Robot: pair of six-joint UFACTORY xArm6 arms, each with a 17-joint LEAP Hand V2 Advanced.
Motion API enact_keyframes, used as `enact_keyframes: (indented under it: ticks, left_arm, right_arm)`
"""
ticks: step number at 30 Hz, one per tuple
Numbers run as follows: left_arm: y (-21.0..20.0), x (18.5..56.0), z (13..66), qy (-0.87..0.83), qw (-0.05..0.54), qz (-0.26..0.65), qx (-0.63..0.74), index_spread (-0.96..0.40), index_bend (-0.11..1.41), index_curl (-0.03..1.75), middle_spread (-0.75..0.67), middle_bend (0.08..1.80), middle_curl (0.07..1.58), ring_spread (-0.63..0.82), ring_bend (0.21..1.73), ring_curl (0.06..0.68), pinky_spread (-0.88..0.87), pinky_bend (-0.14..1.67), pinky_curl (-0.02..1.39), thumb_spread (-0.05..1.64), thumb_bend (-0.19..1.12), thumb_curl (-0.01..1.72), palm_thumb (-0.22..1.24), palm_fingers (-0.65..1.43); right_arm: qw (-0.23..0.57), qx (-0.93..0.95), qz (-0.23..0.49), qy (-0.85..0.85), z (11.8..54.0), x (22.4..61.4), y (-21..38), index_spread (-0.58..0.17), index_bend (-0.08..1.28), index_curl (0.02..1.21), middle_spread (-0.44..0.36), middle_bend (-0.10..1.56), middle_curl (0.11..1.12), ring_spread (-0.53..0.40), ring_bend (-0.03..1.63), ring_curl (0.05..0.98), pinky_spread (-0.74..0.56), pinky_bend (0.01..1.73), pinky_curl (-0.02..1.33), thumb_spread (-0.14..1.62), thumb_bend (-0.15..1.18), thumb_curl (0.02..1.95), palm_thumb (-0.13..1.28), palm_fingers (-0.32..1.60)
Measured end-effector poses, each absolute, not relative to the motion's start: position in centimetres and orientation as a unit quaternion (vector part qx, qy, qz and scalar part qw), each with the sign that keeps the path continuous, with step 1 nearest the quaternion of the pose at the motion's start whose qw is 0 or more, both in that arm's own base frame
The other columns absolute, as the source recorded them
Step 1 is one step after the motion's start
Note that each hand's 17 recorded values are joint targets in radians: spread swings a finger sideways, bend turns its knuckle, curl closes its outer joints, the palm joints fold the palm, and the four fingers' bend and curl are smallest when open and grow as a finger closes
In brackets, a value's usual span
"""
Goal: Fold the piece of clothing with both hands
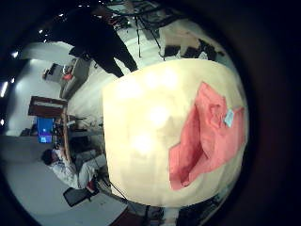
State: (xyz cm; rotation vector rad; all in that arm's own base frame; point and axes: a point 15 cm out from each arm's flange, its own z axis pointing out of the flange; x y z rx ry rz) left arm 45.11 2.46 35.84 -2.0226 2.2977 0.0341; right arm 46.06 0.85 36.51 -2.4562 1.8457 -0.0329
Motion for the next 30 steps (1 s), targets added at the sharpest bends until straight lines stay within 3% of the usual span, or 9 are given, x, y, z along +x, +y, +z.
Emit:
enact_keyframes:
  ticks: [9,15,24,30]
  left_arm:
    - [-1.7,37.2,34.5,0.778,0.033,0.016,-0.627,0.08,0.18,0.39,0.25,0.19,0.34,0.46,0.45,0.237,0.37,0.39,0.31,1.06,-0.02,0.30,0.33,0.11]
    - [-3.4,35.3,31.6,0.781,0.021,0.030,-0.624,0.07,0.20,0.39,0.26,0.18,0.33,0.47,0.42,0.229,0.38,0.37,0.30,1.06,-0.02,0.30,0.35,0.12]
    - [-4.9,34.0,29.7,0.782,0.010,0.039,-0.622,0.06,0.19,0.39,0.27,0.18,0.31,0.48,0.40,0.225,0.39,0.34,0.29,1.06,-0.02,0.29,0.37,0.14]
    - [-4.9,32.9,29.1,0.785,0.011,0.050,-0.618,0.06,0.20,0.40,0.28,0.18,0.30,0.50,0.37,0.221,0.40,0.31,0.29,1.06,-0.02,0.29,0.38,0.14]
  right_arm:
    - [-0.002,-0.799,0.037,0.600,34.6,39.5,0.7,-0.323,0.27,0.43,0.054,0.30,0.39,0.135,0.47,0.310,0.39,0.32,0.43,1.25,-0.02,0.33,0.69,0.19]
    - [-0.045,-0.796,0.081,0.598,33.4,36.9,0.4,-0.306,0.23,0.41,0.100,0.22,0.36,0.165,0.39,0.280,0.39,0.31,0.40,1.24,-0.02,0.32,0.68,0.17]
    - [-0.096,-0.779,0.123,0.608,27.4,34.8,-3.0,-0.306,0.17,0.36,0.057,0.18,0.33,0.176,0.34,0.258,0.37,0.30,0.37,1.23,-0.01,0.31,0.69,0.16]
    - [-0.053,-0.764,0.072,0.639,26.2,38.3,-6.4,-0.306,0.15,0.33,-0.034,0.23,0.35,0.021,0.46,0.281,0.24,0.26,0.35,1.22,0.00,0.33,0.77,0.30]
